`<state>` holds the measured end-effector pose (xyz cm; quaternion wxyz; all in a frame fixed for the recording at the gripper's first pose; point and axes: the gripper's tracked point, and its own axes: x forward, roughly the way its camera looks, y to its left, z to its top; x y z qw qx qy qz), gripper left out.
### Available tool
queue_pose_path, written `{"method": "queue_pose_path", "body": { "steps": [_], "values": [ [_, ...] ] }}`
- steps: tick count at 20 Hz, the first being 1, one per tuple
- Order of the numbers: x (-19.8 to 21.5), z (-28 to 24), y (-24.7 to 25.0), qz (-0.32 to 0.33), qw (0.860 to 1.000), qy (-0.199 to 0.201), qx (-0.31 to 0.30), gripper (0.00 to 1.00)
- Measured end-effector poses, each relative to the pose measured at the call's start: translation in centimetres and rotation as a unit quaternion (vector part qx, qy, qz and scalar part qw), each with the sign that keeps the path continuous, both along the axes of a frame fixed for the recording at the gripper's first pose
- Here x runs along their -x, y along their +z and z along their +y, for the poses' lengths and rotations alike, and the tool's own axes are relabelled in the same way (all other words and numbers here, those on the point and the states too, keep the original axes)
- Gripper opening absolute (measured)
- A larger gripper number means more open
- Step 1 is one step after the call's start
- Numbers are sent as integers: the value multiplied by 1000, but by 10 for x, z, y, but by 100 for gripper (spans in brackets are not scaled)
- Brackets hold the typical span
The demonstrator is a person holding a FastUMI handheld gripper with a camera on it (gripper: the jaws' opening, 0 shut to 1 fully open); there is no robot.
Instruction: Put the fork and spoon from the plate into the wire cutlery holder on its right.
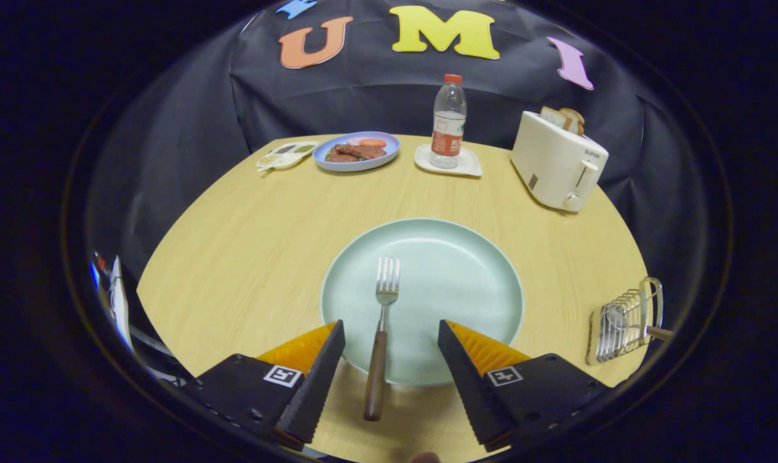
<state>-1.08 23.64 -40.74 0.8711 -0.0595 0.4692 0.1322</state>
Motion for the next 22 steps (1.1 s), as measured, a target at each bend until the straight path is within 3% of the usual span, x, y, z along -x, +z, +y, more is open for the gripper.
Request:
{"method": "queue_pose_path", "body": {
  "steps": [9, 10, 12, 13, 14, 22],
  "values": [
    [1, 0, -18, 35, 999, 11, 20, 42],
    [0, -2, -20, 40, 999, 7, 24, 11],
    [4, -3, -21, 55, 998, 4, 22, 12],
    [3, -3, -20, 58, 998, 2, 20, 3],
    [3, -3, -20, 62, 998, 3, 20, 1],
    [7, -28, 24, 93, 995, 1, 27, 1]
  ]
}}
